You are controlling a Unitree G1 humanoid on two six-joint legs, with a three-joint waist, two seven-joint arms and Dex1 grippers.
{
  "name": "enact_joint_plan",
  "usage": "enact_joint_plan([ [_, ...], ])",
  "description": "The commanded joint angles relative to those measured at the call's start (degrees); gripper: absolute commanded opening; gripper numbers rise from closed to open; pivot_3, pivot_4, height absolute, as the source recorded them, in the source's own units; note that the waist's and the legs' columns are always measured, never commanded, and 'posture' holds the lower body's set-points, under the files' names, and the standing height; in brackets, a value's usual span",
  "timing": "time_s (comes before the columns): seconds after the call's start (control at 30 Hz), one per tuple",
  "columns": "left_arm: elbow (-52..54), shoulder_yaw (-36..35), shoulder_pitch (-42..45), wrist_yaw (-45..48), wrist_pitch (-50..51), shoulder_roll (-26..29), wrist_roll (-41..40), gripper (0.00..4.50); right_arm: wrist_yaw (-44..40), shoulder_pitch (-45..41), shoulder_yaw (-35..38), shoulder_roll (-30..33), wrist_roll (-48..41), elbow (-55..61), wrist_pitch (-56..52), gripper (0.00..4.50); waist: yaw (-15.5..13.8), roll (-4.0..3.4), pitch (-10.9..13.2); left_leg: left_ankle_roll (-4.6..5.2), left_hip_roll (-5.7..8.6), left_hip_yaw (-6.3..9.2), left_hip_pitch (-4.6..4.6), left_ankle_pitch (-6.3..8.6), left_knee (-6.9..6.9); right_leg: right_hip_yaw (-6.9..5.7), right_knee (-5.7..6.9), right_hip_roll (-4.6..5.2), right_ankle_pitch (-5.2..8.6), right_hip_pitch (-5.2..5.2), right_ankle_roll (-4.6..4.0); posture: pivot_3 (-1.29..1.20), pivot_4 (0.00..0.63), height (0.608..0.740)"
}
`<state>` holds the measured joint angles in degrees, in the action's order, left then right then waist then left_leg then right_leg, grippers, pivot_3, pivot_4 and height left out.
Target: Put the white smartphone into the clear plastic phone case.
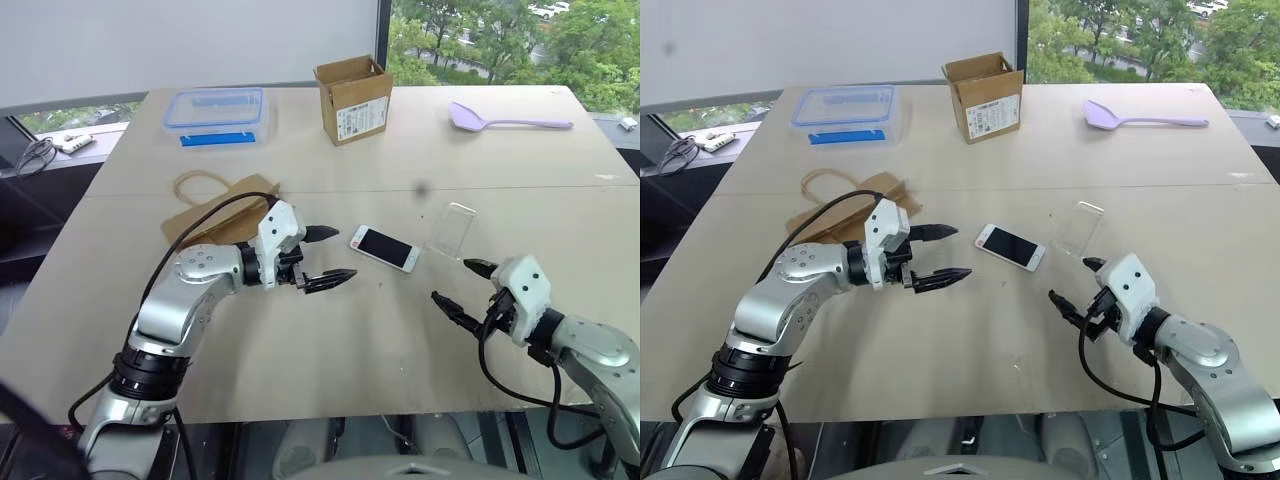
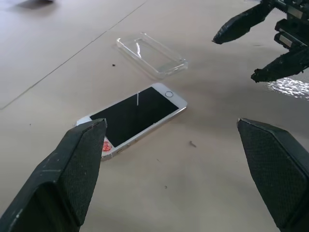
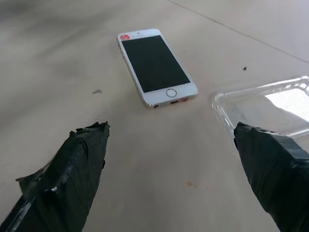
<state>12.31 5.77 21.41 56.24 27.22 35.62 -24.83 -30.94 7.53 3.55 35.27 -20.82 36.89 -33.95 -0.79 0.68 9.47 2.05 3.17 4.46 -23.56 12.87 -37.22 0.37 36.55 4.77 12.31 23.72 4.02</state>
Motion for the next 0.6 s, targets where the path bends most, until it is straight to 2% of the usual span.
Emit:
enact_joint_plan([
  [0.03, 0.2, 0.3, 1.3, 1.6, -1.8, -0.1, 0.3, 4.43, 0.5, -1.8, 0.1, -0.3, -0.3, 1.1, -0.7, 4.5, 0.0, 0.0, 0.0, 0.0, 0.0, -0.01, 0.0, 0.0, -0.01, 0.0, 0.0, 0.0, 0.0, 0.0, 0.0, 0.0, 0.15, 0.74],
  [0.13, -0.1, -0.2, 1.2, 2.2, -1.2, 0.3, -0.3, 4.43, -0.1, -5.3, -3.4, -0.8, 0.5, 0.5, -0.7, 4.5, 0.3, 0.0, 0.0, 0.0, 0.0, -0.02, 0.03, 0.0, 0.0, 0.02, 0.0, -0.02, 0.0, 0.0, 0.0, 0.0, 0.15, 0.74],
  [0.2, 1.9, -1.3, 0.7, 1.9, 1.1, 0.7, -2.1, 4.43, -0.3, -10.8, -8.1, -1.6, 2.8, -2.5, -0.6, 4.5, 0.7, 0.02, 0.0, 0.0, -0.02, -0.02, 0.03, 0.0, 0.0, 0.02, 0.01, -0.05, 0.0, 0.0, 0.0, 0.0, 0.15, 0.74],
  [0.3, 4.9, -2.4, -1.5, 2.1, 2.4, 2.0, -3.4, 4.43, -1.2, -21.0, -13.2, -4.5, 4.1, -11.1, -3.0, 4.5, 1.7, 0.0, 0.1, 0.01, -0.03, -0.01, 0.05, -0.01, 0.0, 0.03, 0.03, -0.07, 0.0, 0.0, 0.0, 0.0, 0.15, 0.74],
  [0.43, 6.9, -4.2, -3.8, 1.4, 3.1, 2.8, -4.6, 4.43, -2.5, -30.7, -18.1, -7.1, 7.2, -22.5, -3.5, 4.5, 1.5, -0.01, 0.1, 0.0, -0.01, 0.03, 0.07, -0.01, 0.01, 0.01, 0.09, -0.09, -0.12, 0.0, 0.16, 0.0, 0.15, 0.74],
  [0.6, 9.2, -7.3, -7.9, 0.5, 3.4, 3.4, -6.4, 4.43, -6.5, -37.3, -21.4, -8.9, 9.1, -33.1, -3.5, 4.5, 1.5, -0.02, 0.1, -0.02, 0.03, 0.01, -0.01, -0.01, 0.01, 0.07, 0.08, -0.07, -0.14, 0.09, 0.18, 0.0, 0.15, 0.74],
])
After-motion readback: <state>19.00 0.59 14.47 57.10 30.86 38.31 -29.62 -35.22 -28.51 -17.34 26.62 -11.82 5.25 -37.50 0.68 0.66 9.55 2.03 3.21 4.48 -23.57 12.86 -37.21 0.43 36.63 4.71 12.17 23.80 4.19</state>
